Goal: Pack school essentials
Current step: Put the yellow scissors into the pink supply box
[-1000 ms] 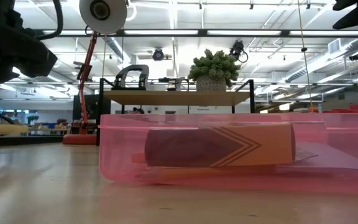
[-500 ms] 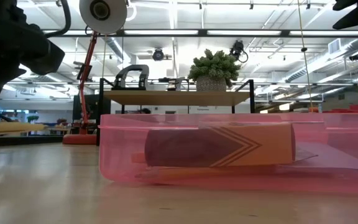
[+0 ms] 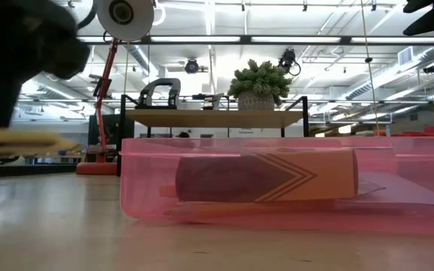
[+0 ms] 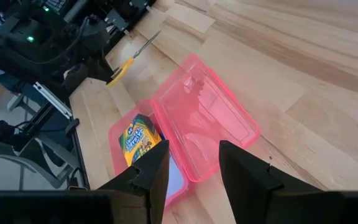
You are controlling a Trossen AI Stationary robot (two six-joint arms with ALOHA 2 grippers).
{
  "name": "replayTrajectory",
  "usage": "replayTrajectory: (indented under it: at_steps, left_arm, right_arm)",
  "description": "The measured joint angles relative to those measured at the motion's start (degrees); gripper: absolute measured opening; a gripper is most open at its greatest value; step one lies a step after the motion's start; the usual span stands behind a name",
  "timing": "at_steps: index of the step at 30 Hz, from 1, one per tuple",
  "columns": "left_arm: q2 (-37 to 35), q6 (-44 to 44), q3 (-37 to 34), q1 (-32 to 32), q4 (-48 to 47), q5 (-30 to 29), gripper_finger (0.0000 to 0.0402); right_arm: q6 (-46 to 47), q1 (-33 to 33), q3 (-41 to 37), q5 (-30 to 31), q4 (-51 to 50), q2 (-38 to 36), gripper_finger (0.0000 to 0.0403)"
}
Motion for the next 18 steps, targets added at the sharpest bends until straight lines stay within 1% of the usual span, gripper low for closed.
replayTrajectory:
  at_steps: [3,9,14,18]
  left_arm:
    - [-0.3,4.5,2.7,0.4,0.2,-3.7,0.0081]
    - [-0.3,18.6,9.0,1.9,0.7,-11.7,0.0092]
    - [-0.3,29.8,12.2,4.1,0.7,-12.4,0.0085]
    - [-0.3,34.1,13.5,6.0,0.4,-12.2,0.0086]
  right_arm:
    - [0.0,0.0,0.0,0.2,0.0,0.0,0.0147]
    - [0.0,0.0,0.0,1.7,0.0,0.6,0.0147]
    - [0.2,0.0,0.0,1.7,0.0,2.0,0.0147]
    - [1.7,0.0,0.0,1.7,0.0,3.5,0.0147]
